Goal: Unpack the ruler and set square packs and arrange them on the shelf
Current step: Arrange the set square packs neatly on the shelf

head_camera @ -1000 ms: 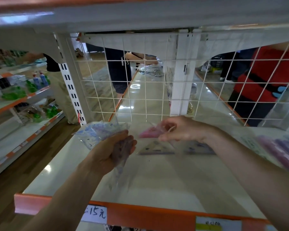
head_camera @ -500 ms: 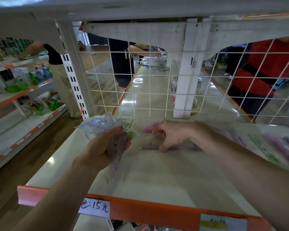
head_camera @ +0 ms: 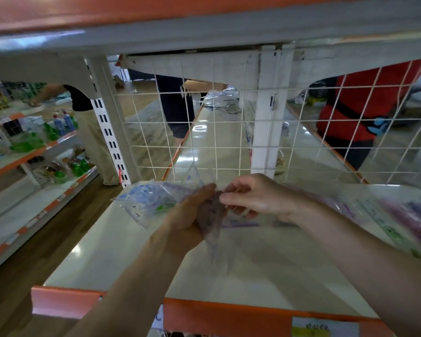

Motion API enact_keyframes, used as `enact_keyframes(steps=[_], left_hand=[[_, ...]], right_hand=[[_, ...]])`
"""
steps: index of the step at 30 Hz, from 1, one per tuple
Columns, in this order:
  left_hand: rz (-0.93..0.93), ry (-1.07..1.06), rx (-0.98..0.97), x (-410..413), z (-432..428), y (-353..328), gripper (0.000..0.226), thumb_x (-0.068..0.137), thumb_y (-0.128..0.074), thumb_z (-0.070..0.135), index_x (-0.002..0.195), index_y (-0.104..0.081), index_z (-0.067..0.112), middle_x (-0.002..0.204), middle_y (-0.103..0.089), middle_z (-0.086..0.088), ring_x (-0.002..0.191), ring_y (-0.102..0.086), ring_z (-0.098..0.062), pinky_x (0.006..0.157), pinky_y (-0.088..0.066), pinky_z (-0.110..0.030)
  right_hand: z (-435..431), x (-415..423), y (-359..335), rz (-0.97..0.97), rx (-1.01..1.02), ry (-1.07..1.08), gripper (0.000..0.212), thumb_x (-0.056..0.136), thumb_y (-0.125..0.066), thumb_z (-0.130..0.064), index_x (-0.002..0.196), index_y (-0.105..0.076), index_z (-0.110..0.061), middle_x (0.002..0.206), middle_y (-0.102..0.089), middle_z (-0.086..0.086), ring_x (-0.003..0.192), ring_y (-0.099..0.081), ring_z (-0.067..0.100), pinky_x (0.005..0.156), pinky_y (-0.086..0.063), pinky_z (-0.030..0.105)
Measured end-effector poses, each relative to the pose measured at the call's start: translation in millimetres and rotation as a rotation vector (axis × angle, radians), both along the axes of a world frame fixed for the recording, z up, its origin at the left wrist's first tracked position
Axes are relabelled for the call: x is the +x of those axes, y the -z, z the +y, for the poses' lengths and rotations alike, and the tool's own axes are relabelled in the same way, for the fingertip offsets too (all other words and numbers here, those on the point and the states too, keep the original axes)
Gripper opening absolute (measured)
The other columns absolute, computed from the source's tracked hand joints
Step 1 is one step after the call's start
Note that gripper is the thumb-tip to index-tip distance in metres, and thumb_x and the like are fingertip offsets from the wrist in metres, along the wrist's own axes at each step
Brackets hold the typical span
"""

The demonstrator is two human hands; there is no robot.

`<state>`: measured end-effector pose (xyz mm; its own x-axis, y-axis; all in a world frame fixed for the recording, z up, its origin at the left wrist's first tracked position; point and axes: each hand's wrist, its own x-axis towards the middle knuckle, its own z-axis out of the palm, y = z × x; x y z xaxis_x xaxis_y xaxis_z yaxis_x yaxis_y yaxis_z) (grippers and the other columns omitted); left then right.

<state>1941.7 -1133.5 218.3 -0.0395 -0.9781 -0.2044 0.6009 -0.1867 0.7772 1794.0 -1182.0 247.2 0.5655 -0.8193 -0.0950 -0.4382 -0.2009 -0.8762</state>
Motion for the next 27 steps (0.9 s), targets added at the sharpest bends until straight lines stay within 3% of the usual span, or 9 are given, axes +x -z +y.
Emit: enact_keyframes(steps=[3,5,8,11,13,18,22,25,27], left_hand=[[0.085,0.085,0.002,-15.4,-2.8,-0.4,0.013,0.096,-0.048,0.011,0.1,-0.054,0.001,0.091,-0.071,-0.015,0.076,-0.07,-0.025,0.068,-0.06,-0.04],[0.087,0.131,0.015,-22.2,-3.9,-0.3,0.024,0.096,-0.049,0.012,0.117,-0.05,0.002,0.115,-0.066,-0.019,0.096,-0.066,-0.033,0.083,-0.054,-0.052],[0.046,0.201,0.014,-25.9,-4.3,-0.1,0.034,0.091,-0.054,0.008,0.123,-0.051,-0.004,0.133,-0.052,-0.024,0.119,-0.054,-0.037,0.098,-0.047,-0.05],[0.058,0.264,-0.016,-26.7,-2.8,1.0,0.041,0.08,-0.059,0.005,0.121,-0.052,0.007,0.104,-0.065,-0.017,0.088,-0.068,-0.023,0.069,-0.058,-0.035],[0.06,0.272,-0.018,-29.7,-1.0,0.4,0.025,0.084,-0.056,0.005,0.108,-0.055,0.007,0.085,-0.069,-0.011,0.071,-0.07,-0.017,0.056,-0.056,-0.027],[-0.057,0.289,0.009,-31.4,-3.8,3.4,0.011,0.082,-0.059,0.01,0.089,-0.067,0.012,0.085,-0.071,-0.009,0.07,-0.069,-0.018,0.059,-0.058,-0.031],[-0.112,0.25,0.047,-29.1,-3.3,3.7,0.013,0.079,-0.062,0.007,0.091,-0.068,0.009,0.079,-0.07,-0.01,0.063,-0.067,-0.023,0.056,-0.057,-0.032],[-0.216,0.187,0.047,-18.8,-3.6,3.5,0.01,0.083,-0.061,0.004,0.087,-0.066,0.012,0.077,-0.071,-0.009,0.063,-0.069,-0.024,0.048,-0.053,-0.028],[-0.271,0.183,0.059,-11.2,-1.9,1.5,0.009,0.081,-0.063,0.005,0.084,-0.066,0.012,0.076,-0.071,-0.009,0.06,-0.069,-0.022,0.046,-0.051,-0.026]], right_hand=[[2.3,-7.9,3.3,-0.004,0.012,0.078,0.025,0.082,-0.073,-0.027,0.1,-0.063,-0.014,0.083,-0.07,0.005,0.068,-0.065,0.01,0.058,-0.051,0.024],[4.1,-14.3,4.3,-0.009,0.036,0.098,0.023,0.082,-0.074,-0.022,0.1,-0.064,-0.013,0.079,-0.069,0.005,0.066,-0.066,0.011,0.055,-0.052,0.023],[4.6,-26.9,-1.4,-0.048,0.06,0.137,0.011,0.083,-0.072,-0.017,0.092,-0.067,-0.013,0.076,-0.067,0.005,0.061,-0.063,0.009,0.05,-0.048,0.019],[2.5,-39.4,-6.6,-0.099,0.088,0.183,0.006,0.085,-0.07,-0.014,0.082,-0.064,-0.015,0.07,-0.065,0.001,0.055,-0.06,0.007,0.046,-0.044,0.016],[1.9,-43.7,-6.6,-0.159,0.137,0.215,0.008,0.084,-0.07,-0.01,0.085,-0.062,-0.011,0.069,-0.066,0.003,0.054,-0.062,0.01,0.044,-0.045,0.017],[2.6,-44.0,1.6,-0.285,0.181,0.256,0.019,0.082,-0.071,-0.004,0.091,-0.055,-0.009,0.081,-0.065,0.012,0.059,-0.066,0.017,0.047,-0.049,0.022],[0.6,-46.0,3.0,-0.243,0.132,0.251,0.018,0.081,-0.073,-0.011,0.093,-0.06,-0.009,0.087,-0.066,0.01,0.07,-0.064,0.014,0.058,-0.051,0.022],[-9.3,-56.4,0.2,-0.219,-0.095,0.321,0.034,0.085,-0.07,-0.014,0.117,-0.059,-0.013,0.1,-0.065,0.004,0.085,-0.066,0.018,0.071,-0.057,0.032],[-12.8,-60.3,-1.8,-0.039,-0.396,0.247,0.035,0.085,-0.067,-0.01,0.12,-0.061,-0.015,0.106,-0.063,0.003,0.091,-0.063,0.018,0.079,-0.053,0.034]])
